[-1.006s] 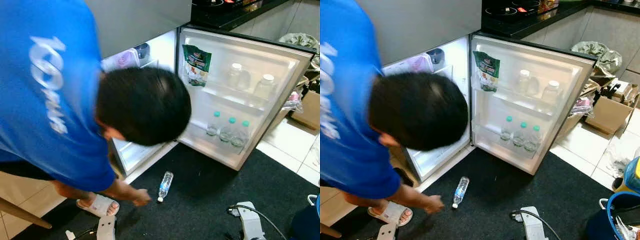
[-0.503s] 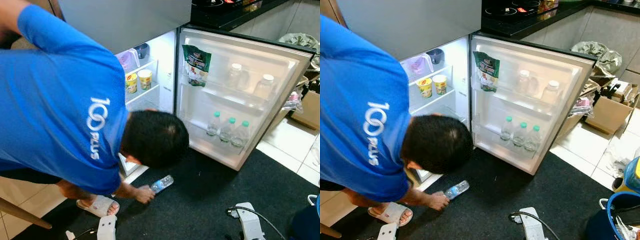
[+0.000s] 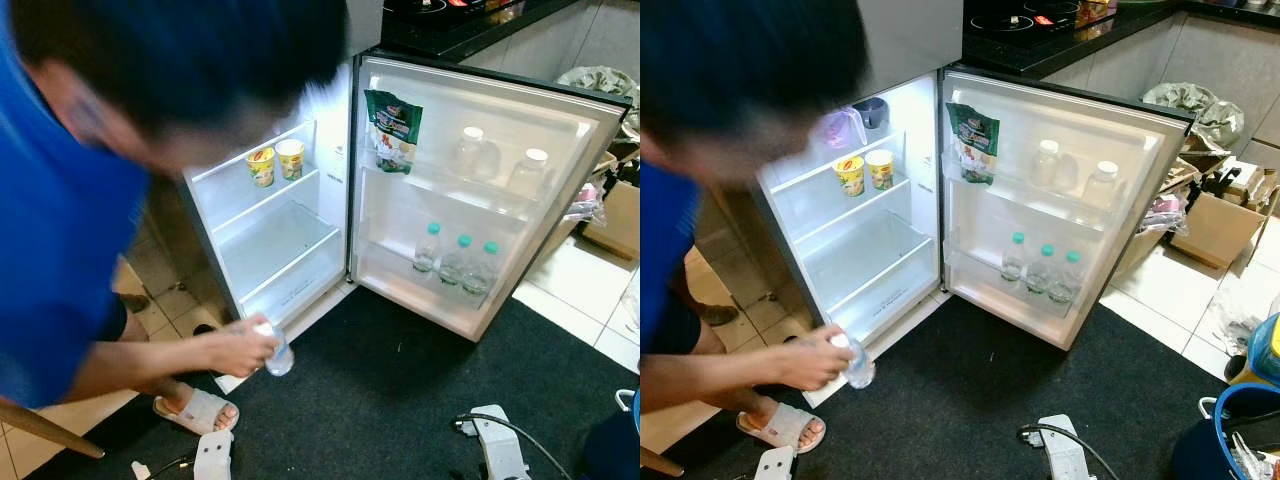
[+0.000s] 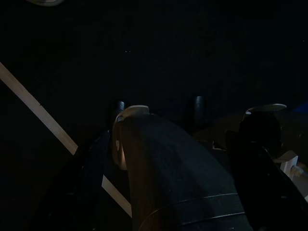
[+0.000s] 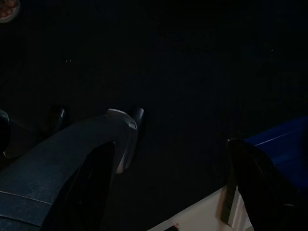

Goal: Restocking fridge

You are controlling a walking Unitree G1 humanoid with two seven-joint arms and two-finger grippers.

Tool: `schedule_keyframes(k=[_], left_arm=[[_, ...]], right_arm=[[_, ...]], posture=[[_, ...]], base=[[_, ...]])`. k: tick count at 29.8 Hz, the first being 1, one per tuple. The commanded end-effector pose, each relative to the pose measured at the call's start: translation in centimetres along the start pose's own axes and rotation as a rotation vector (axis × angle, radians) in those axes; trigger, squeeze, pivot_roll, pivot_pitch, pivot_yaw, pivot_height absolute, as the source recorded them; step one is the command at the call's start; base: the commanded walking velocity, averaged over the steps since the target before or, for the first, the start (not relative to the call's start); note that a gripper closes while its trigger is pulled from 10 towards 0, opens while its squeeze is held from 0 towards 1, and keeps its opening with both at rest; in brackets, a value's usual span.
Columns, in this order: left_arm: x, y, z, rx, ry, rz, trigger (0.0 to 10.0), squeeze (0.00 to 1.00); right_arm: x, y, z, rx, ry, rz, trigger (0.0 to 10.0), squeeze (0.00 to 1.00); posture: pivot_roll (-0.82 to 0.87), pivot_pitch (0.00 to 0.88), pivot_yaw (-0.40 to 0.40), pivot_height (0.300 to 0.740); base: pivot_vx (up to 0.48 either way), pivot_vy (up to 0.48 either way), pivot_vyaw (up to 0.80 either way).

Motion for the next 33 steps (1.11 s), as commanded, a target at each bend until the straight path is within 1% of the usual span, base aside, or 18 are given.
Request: schedule_keyframes(k=[1, 5, 12, 15, 22, 27, 33], left_arm=[[-0.24, -1.58, 0.05, -0.007, 0.001, -0.056, 10.0, 0.00], [-0.26, -1.61, 0.03, -0.004, 0.001, -0.059, 10.0, 0.00], [-0.28, -1.65, -0.03, 0.007, 0.001, -0.064, 10.0, 0.00], [-0.25, -1.63, 0.02, 0.009, 0.000, -0.065, 10.0, 0.00], [-0.28, -1.86, 0.05, 0.015, 0.002, -0.075, 10.0, 0.00], [-0.41, -1.91, -0.49, 0.026, 0.028, -0.084, 10.0, 0.00], [-0.49, -1.99, -0.72, 0.032, 0.037, -0.089, 10.0, 0.00]], right_arm=[[-0.08, -0.27, 0.32, -0.005, -0.008, -0.006, 10.0, 0.00], [-0.13, -0.43, 0.46, -0.038, -0.011, -0.016, 10.0, 0.00], [-0.11, -0.34, 0.41, -0.043, -0.010, -0.013, 10.0, 0.00], [-0.11, -0.41, 0.39, -0.062, -0.011, -0.016, 10.0, 0.00], [-0.11, -0.30, 0.41, -0.055, -0.011, -0.008, 10.0, 0.00], [-0.09, -0.16, 0.34, -0.052, -0.011, -0.003, 10.0, 0.00], [-0.07, -0.08, 0.27, -0.050, -0.009, -0.001, 10.0, 0.00]], posture=[[-0.02, 0.000, 0.004, 0.740], [-0.02, 0.000, 0.005, 0.740], [-0.02, 0.000, 0.004, 0.740], [-0.02, 0.000, 0.004, 0.740], [-0.02, 0.000, 0.003, 0.740], [-0.02, 0.000, 0.003, 0.740], [-0.02, 0.000, 0.005, 0.740]], base=[[0.000, 0.000, 0.00], [0.000, 0.000, 0.00], [0.000, 0.000, 0.00], [0.000, 0.000, 0.00], [0.000, 0.000, 0.00], [0.000, 0.000, 0.00], [0.000, 0.000, 0.00]])
Point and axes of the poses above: a point about 5 cm out from each wrist's last joint towards the gripper, its own x axis pointing out of the wrist towards the gripper, its own y axis along the axis of the wrist's last joint, z = x × y, the point moved 3 cm from there along x, pointing out of the wrist towards the gripper, and after that the axes turned 5 degrees about x, right-handed, at the moved point
